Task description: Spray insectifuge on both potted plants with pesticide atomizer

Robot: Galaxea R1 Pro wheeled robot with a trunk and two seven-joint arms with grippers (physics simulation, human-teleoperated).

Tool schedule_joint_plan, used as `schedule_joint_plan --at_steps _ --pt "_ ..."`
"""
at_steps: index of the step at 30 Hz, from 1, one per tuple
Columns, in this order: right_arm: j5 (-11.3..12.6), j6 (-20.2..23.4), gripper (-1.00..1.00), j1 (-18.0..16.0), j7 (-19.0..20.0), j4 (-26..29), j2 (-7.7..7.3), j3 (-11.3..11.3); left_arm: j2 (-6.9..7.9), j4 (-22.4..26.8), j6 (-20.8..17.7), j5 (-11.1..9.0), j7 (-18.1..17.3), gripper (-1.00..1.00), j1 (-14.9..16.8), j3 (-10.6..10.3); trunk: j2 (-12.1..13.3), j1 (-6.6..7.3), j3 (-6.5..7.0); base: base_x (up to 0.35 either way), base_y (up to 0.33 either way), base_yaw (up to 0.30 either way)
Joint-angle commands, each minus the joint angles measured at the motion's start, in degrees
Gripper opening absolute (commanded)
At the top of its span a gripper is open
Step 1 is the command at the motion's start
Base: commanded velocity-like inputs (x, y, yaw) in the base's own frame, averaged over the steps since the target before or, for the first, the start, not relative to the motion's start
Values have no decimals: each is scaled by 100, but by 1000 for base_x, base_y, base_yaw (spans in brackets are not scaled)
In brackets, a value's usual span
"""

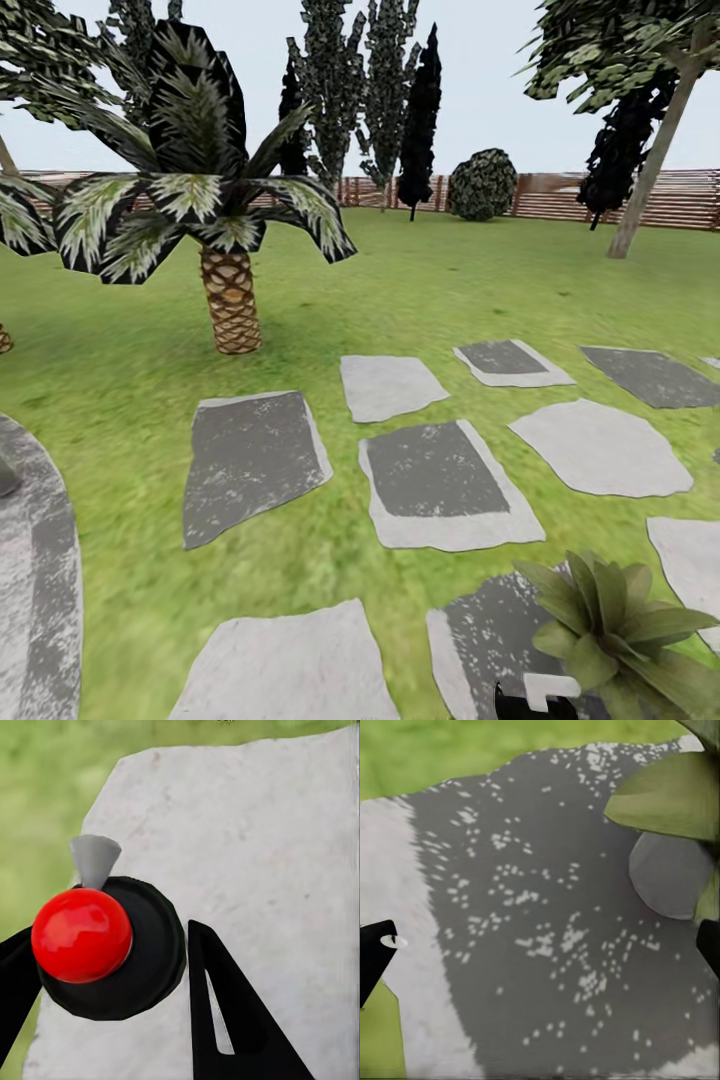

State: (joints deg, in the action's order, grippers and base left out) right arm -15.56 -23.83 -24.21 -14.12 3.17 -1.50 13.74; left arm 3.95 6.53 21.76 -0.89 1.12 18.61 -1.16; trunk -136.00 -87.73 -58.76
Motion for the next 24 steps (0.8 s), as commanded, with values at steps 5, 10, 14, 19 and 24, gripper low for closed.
schedule_joint_plan --at_steps 5,10,14,19,24 --pt "-61 -17 100 -5 -21 -11 1 42 6 -3 21 -7 16 -100 2 -11 -2 1 -40 -89 0 -208" --pt "-61 -17 100 -6 -21 -14 1 42 1 -3 22 -7 15 -100 -22 -16 -2 1 -75 -316 -32 -208" --pt "-61 -17 100 -8 -21 -11 1 42 1 -3 22 -7 15 -100 -31 -16 -2 1 -104 -336 -72 -208" --pt "-61 -17 100 -6 -21 -12 1 42 1 -3 22 -7 16 -100 -33 -14 -2 1 -139 -308 -131 -209" --pt "-61 -17 100 -8 -21 -14 1 42 1 -3 22 -7 16 -100 -33 -9 -2 1 -168 -282 -167 -235"
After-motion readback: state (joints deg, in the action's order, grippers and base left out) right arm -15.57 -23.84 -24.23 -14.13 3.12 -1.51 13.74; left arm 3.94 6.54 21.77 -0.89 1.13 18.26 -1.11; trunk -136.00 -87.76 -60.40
